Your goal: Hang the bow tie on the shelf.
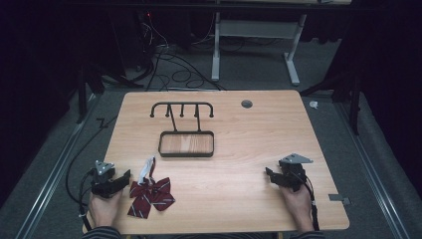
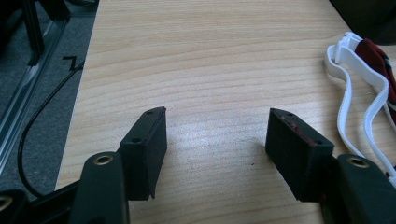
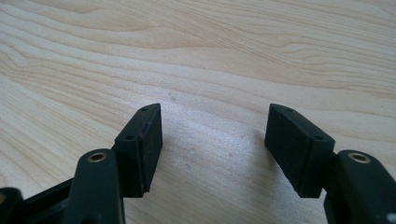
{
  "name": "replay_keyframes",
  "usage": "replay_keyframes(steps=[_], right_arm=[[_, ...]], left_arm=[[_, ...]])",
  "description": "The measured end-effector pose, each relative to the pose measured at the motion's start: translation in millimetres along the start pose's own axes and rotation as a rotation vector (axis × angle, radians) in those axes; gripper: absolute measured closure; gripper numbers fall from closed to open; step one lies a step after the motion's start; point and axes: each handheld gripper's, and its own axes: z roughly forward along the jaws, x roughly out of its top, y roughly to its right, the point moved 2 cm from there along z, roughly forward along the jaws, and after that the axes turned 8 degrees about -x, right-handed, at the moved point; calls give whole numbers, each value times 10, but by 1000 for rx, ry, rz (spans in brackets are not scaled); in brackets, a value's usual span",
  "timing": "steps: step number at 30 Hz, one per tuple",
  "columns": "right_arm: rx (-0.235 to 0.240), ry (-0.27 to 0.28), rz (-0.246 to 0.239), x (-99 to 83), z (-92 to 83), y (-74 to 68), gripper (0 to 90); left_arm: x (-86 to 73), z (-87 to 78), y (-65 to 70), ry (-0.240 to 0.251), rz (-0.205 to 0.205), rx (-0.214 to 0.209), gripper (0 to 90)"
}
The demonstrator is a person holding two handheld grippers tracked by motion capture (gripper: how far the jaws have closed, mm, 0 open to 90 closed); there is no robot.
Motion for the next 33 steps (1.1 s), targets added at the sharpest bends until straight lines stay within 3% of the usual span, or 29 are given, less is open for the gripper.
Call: replay_keyframes(steps=[5,16,26,33], right_arm=[[0,-1,1,0,0,-1,382],[0,-2,3,0,-1,-2,382],[0,-2,4,0,-1,-2,382],[0,-1,4,1,0,-2,382]], left_arm=[[8,-9,-13,2,-23,-8,400],[39,-72,-1,22,-26,-35,447],[194,-208,130,51,14,-85,505],[272,-228,254,43,52,-115,540]])
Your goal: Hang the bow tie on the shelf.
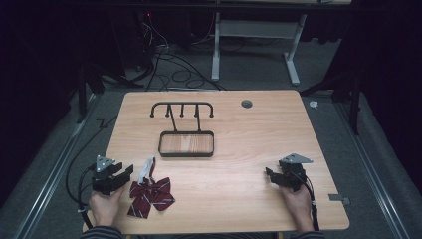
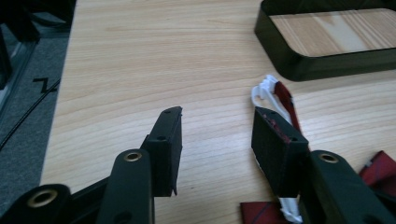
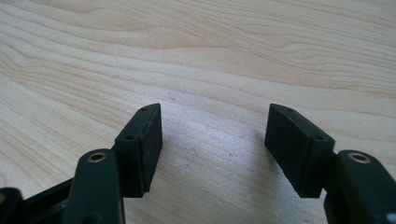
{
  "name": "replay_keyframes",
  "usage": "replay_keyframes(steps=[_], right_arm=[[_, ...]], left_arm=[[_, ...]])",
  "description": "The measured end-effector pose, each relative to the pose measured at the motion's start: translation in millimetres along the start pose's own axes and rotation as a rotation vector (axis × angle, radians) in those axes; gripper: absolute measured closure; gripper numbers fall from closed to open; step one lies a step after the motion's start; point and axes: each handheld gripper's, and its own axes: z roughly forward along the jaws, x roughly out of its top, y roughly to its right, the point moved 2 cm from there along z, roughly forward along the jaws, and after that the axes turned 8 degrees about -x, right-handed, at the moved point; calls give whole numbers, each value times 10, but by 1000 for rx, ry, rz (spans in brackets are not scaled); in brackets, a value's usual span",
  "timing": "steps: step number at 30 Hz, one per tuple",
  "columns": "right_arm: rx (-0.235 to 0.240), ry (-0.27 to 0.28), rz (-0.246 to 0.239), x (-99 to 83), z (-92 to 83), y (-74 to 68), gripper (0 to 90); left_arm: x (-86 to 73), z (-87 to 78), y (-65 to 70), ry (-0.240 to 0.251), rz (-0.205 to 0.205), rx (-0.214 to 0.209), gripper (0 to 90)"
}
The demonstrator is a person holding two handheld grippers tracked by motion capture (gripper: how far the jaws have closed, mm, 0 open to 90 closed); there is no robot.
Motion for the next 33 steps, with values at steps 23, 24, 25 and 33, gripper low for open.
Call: replay_keyframes(steps=[23,24,25,33], right_arm=[[0,-1,2,0,0,0,382],[1,-1,2,0,0,0,382],[1,-1,3,0,0,0,382],[2,-1,2,-1,0,1,382]], left_arm=[[215,247,377,-72,116,-115,583],[217,269,382,-82,118,-119,584],[221,315,400,-94,120,-122,588],[267,443,466,-128,142,-134,607]])
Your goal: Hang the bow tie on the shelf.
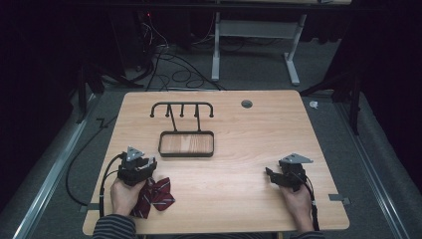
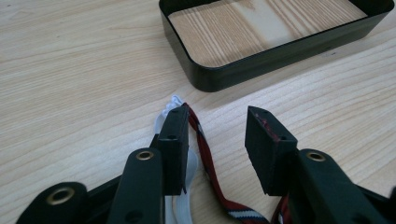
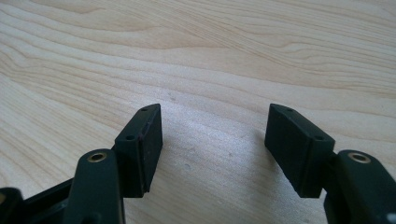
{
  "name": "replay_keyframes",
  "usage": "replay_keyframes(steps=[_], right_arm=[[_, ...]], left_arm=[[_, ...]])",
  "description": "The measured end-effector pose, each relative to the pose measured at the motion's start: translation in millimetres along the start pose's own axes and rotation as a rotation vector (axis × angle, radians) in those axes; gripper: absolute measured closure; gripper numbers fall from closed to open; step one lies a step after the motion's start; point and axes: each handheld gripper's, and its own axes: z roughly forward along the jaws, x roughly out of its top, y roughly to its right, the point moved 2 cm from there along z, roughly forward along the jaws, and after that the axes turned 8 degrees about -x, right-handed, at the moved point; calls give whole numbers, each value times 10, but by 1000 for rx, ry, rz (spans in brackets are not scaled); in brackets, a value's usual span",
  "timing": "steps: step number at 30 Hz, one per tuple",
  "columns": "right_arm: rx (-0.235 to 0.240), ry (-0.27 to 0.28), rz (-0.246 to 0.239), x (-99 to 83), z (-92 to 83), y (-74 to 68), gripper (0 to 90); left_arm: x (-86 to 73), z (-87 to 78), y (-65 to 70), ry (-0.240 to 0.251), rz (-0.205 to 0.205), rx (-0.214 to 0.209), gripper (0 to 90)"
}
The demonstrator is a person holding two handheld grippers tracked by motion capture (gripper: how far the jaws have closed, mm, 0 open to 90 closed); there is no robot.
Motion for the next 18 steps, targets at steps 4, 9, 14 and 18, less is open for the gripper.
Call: replay_keyframes(steps=[4,9,14,18], right_arm=[[1,0,1,0,0,1,382],[1,0,1,0,0,1,382],[1,0,1,0,0,1,382],[1,1,1,0,0,2,382]], left_arm=[[19,88,-27,-22,-13,-1,620],[6,164,-52,-51,-22,5,638],[-4,212,-77,-70,-37,8,672],[-7,234,-86,-74,-41,8,739]])
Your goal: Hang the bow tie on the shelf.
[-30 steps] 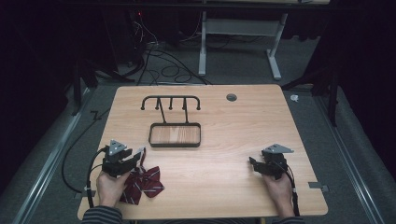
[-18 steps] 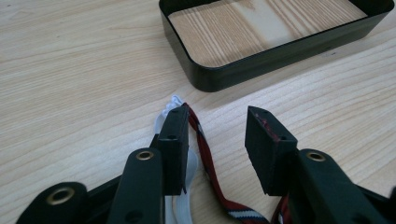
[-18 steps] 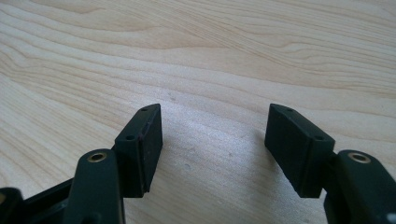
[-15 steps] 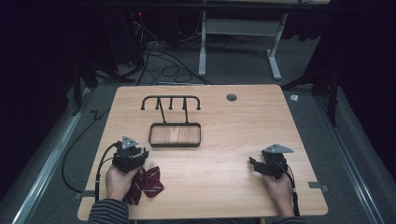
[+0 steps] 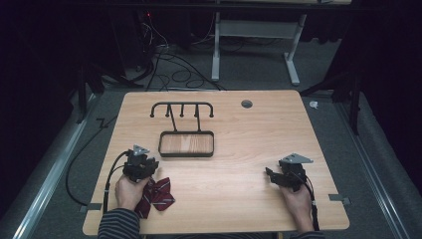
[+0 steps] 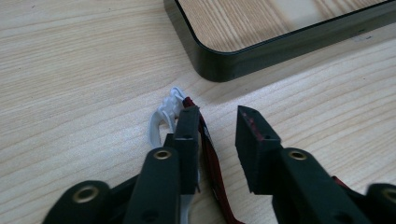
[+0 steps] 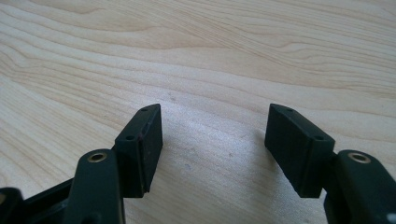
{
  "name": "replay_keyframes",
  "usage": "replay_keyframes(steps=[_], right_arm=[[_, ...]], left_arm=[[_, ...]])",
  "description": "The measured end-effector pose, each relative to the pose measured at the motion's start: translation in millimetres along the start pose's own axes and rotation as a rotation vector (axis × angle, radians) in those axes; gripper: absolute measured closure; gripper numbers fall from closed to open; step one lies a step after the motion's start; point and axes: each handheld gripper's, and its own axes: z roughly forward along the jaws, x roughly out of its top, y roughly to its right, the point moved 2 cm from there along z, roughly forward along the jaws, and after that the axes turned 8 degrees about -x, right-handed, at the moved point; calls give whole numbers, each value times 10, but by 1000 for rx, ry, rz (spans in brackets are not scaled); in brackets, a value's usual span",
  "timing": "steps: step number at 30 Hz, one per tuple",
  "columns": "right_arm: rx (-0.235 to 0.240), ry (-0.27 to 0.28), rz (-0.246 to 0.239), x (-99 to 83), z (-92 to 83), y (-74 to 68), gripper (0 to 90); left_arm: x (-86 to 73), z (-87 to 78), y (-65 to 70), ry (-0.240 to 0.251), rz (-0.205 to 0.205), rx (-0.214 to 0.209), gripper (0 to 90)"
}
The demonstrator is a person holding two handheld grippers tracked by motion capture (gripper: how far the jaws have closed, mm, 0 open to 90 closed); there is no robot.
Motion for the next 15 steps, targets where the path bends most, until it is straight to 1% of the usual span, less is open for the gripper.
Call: replay_keyframes(steps=[2,3,9,11,15], right_arm=[[0,-1,1,0,0,0,382],[0,0,-1,0,0,1,382],[0,0,-1,0,0,1,383],[0,-1,1,0,0,0,383],[0,0,-1,0,0,1,383]], left_arm=[[-2,7,-8,-10,-1,2,755],[-4,18,-12,-13,-2,6,786],[-9,45,-14,-26,0,10,855],[-8,38,-12,-20,2,9,889],[-1,7,-2,-4,5,4,896]])
